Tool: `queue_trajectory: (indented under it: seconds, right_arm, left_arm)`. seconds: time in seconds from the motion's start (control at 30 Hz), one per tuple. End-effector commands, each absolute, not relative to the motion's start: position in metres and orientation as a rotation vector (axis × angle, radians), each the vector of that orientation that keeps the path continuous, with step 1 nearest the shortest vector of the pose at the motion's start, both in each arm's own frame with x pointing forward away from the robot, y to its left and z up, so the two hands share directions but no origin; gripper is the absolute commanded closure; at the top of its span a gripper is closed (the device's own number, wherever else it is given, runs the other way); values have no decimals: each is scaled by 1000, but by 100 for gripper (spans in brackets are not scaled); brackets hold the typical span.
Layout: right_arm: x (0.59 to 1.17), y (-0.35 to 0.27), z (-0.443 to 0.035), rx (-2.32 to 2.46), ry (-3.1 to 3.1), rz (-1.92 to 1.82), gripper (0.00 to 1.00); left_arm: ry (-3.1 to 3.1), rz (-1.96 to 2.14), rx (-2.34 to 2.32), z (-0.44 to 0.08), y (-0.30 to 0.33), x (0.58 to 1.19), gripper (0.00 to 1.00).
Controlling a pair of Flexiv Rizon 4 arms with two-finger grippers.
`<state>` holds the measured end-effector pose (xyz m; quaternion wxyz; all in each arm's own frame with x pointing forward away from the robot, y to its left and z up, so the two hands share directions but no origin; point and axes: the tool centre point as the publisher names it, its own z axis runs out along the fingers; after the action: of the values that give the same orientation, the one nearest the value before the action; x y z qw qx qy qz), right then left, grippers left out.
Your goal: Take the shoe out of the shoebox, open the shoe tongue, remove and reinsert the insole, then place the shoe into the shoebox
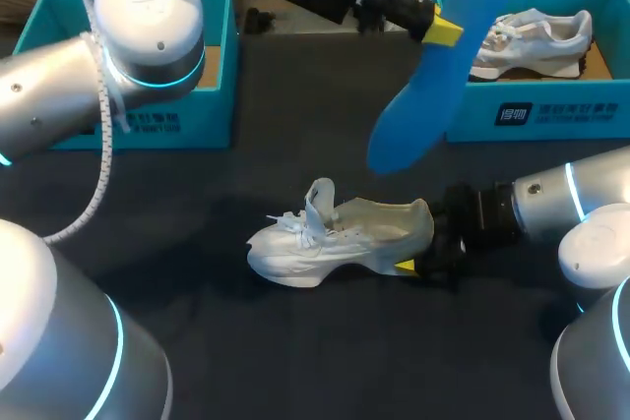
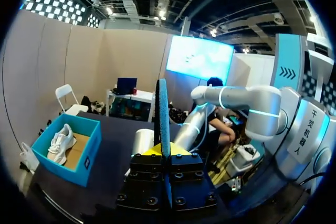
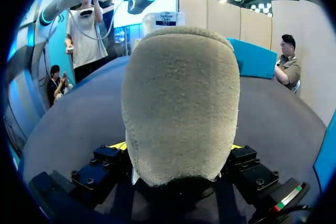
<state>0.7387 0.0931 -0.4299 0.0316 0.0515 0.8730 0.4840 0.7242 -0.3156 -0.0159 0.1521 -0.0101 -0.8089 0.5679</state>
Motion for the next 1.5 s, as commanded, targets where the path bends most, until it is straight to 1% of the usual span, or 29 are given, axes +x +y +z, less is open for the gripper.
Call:
queue_trajectory:
  seconds: [0.03,0.7,1.1,1.33,1.5]
  right_arm:
    - [738,97,-435,160,2691,1485,100]
    - [738,97,-435,160,2691,1485,100]
    - [738,97,-435,160,2691,1485,100]
    - [738,97,-435,160,2691,1485,100]
    - [738,97,-435,160,2691,1485,100]
  left_arm:
    - [-2260,1675,36,-21,-309,724,100]
    - [-2260,1675,36,-21,-309,724,100]
    - [-1921,1615,310,36,-283,697,100]
    - [-1844,1603,450,53,-275,682,100]
    - [-1866,1582,493,57,-273,674,100]
